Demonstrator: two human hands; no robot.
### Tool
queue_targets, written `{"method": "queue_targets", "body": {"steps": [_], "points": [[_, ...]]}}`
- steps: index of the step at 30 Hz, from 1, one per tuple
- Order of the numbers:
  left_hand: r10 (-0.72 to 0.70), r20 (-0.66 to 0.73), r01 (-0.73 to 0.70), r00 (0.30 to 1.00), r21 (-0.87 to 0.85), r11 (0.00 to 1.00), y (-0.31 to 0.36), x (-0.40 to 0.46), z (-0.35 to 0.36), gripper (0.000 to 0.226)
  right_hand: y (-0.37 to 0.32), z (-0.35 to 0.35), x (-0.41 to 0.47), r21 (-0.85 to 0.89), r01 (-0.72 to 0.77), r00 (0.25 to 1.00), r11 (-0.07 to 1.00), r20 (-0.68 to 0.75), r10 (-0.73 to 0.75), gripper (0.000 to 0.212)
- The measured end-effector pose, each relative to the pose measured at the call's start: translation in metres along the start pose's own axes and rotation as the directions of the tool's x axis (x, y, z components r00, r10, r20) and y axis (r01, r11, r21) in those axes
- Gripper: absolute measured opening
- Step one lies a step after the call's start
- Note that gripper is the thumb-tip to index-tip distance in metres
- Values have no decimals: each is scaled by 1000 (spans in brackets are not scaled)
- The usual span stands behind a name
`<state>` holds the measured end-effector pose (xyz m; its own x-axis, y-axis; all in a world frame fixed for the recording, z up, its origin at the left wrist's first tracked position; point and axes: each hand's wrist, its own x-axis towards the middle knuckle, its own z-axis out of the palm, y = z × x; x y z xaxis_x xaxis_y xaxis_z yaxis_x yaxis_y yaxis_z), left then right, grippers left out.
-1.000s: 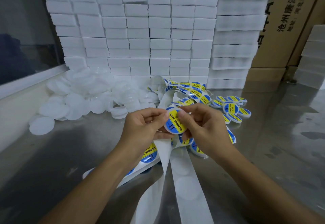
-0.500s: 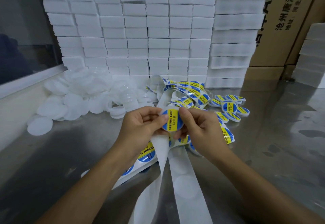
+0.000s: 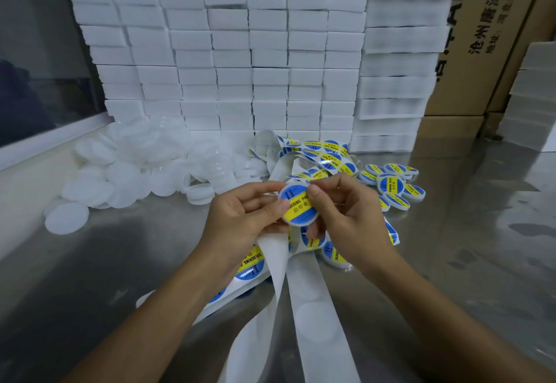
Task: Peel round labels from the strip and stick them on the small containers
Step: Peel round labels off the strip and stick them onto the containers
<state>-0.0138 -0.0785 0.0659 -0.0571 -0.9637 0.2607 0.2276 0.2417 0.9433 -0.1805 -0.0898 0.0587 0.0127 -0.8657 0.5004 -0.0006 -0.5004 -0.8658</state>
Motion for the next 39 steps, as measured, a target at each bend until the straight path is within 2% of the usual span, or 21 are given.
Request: {"method": "queue_targets", "body": {"steps": [4, 7, 9, 12, 14, 17, 19, 21, 22, 25, 28, 31, 34, 39], "points": [[4, 12, -4, 1000, 0, 1000, 1, 0, 2, 33, 1, -1, 1, 7, -9, 1000, 1000, -15, 9, 1], [-2, -51, 2, 999, -8, 1000, 0, 1, 0, 24, 1, -2, 0, -43, 10, 1000, 999, 14, -9, 21], [-9, -77, 8, 997, -14, 1000, 0, 2, -1, 20, 3, -3, 0, -137, 65, 997, 988, 52, -58, 39], [-12, -87, 11, 996, -18, 1000, -1, 2, -2, 20, 6, -3, -2, -378, 264, 964, 887, 119, -237, 56], [-19, -92, 18, 996, -7, 1000, -2, 3, -2, 21, 6, -4, -1, -459, 347, 937, 818, 140, -319, 61], [-24, -86, 25, 996, 4, 1000, -2, 3, -2, 25, 6, -7, 0, -549, 454, 884, 701, 178, -433, 55], [-17, -84, 18, 996, 8, 1000, -3, 2, -1, 26, 7, -7, 0, -585, 474, 866, 658, 172, -470, 46], [41, -125, -29, 991, 95, 995, -5, 3, 0, 15, 7, -11, 2, -575, 447, 877, 685, 132, -461, 38], [107, -166, -72, 980, 204, 976, -7, 4, -1, 7, 8, -15, 4, -569, 425, 886, 704, 101, -453, 34], [301, -235, -135, 924, 536, 833, -13, 8, -8, 9, 16, -44, 17, -627, 269, 920, 731, -57, -388, 26], [239, -266, -18, 934, 632, 775, -18, 10, -13, 18, 36, -83, 26, -743, 33, 952, 668, -180, -248, 22], [142, -292, 104, 946, 688, 719, -24, 11, -15, 29, 56, -110, 32, -786, -138, 943, 602, -290, -163, 21], [62, -289, 162, 955, 687, 708, -25, 12, -16, 39, 71, -123, 36, -803, -243, 930, 545, -353, -104, 18], [9, -288, 200, 958, 689, 697, -26, 11, -16, 37, 87, -132, 38, -828, -363, 929, 428, -359, 94, 22]]}}
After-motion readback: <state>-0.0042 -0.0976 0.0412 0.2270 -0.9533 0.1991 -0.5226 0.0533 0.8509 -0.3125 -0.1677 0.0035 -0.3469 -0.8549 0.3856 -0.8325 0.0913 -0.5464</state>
